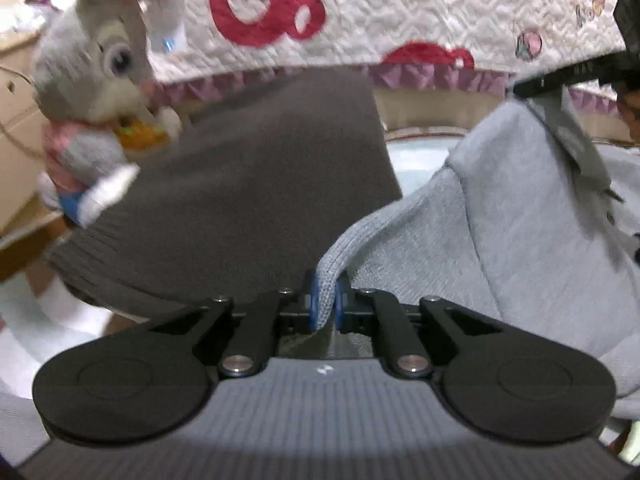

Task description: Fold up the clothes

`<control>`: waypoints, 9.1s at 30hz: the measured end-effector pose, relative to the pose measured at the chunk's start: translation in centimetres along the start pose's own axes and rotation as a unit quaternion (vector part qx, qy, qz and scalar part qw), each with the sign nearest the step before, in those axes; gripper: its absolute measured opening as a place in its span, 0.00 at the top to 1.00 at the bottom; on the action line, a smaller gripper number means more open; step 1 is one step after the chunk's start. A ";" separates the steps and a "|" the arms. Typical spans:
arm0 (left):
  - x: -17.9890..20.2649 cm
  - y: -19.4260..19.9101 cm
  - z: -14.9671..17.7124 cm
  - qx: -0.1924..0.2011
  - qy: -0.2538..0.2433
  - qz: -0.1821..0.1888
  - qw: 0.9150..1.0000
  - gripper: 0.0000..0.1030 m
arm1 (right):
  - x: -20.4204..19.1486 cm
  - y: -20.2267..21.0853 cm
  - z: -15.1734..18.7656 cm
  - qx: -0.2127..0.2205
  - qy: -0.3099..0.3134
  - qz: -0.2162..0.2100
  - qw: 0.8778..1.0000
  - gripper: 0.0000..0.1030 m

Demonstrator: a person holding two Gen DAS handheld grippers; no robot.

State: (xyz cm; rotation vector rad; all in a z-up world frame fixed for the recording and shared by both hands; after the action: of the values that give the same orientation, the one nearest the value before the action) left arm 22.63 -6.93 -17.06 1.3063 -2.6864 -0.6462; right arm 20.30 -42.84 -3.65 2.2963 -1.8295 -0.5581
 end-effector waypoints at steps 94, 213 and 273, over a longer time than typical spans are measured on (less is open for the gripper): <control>13.8 -1.5 -3.6 0.063 0.289 -0.011 0.955 0.91 | -6.2 14.1 11.5 -0.120 0.061 -0.003 0.991 0.91; 20.1 1.4 6.6 -0.222 0.034 0.061 0.973 0.16 | 4.7 35.0 25.4 -0.035 -0.473 0.186 0.860 0.55; 9.3 -3.8 1.9 -0.133 0.022 0.052 0.989 0.41 | -4.3 11.0 10.8 -0.087 0.046 0.061 0.993 0.52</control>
State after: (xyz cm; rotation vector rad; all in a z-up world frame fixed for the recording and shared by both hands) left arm 19.07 -15.54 -21.34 1.0919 -2.5055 -0.9129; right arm 5.46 -40.20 -8.97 2.0487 -1.7887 -0.5594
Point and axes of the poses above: each gripper's, at about its wrist camera, not at the fingertips, and y roughly against the way its jaws point, x to its right, z to its underside, the point moved 6 cm from there along -y, roughly the way its jaws point, and after that the axes turned 12 degrees about x, right-handed, at the moved point
